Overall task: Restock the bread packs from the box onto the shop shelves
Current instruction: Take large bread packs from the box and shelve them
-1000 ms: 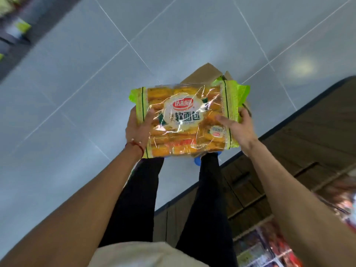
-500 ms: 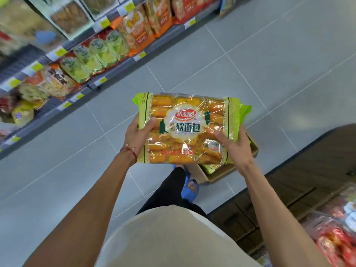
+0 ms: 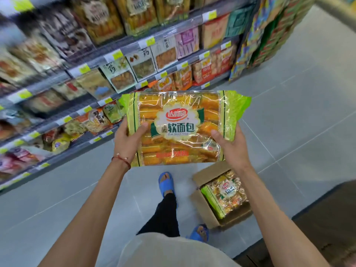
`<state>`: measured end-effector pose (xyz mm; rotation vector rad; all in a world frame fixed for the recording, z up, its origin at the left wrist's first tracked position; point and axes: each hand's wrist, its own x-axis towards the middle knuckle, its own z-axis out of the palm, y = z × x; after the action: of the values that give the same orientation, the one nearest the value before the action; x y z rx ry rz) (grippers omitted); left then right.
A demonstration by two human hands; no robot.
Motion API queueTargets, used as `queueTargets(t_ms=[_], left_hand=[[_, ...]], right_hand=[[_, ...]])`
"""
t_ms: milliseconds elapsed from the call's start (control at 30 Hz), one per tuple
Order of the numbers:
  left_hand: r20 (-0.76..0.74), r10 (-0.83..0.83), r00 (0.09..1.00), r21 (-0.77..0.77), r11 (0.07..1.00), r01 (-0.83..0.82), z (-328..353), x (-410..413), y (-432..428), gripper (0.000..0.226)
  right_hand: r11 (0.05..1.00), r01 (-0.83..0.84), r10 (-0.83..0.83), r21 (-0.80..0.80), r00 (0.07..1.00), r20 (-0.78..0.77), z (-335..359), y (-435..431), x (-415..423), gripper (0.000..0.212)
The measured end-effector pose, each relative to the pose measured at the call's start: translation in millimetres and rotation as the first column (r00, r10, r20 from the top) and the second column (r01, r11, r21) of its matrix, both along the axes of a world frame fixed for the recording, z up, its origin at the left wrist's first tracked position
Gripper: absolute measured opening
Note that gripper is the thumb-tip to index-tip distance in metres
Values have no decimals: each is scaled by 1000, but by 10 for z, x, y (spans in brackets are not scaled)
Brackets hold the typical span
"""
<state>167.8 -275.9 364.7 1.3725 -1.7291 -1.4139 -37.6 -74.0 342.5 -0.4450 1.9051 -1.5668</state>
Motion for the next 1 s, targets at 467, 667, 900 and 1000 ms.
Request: queueTargets(t_ms=[467,667,900,1000], left_hand=[[-136,15,991,-191,981,-41,791,-797,-2143,46],[-158,64,985,-260,960,-104,1002,-1290,-2952,75],[-148,153,977,-344,918,-196,1335,-1911,-3795,54],[-186,216,959,-365,891,-271,1528,-2123,-4105,52]], right_hand=[[983,25,-45,-180,993,-109,861,-2385,-736,51],[989,-8,-21,-149,981,-194,1075,-3237,-1316,91],[979,-114,61,-169,955,-289,1364,-4288,-2160,81],[962,-196,132,-190,943,-305,1615,-4755,-2453,62]])
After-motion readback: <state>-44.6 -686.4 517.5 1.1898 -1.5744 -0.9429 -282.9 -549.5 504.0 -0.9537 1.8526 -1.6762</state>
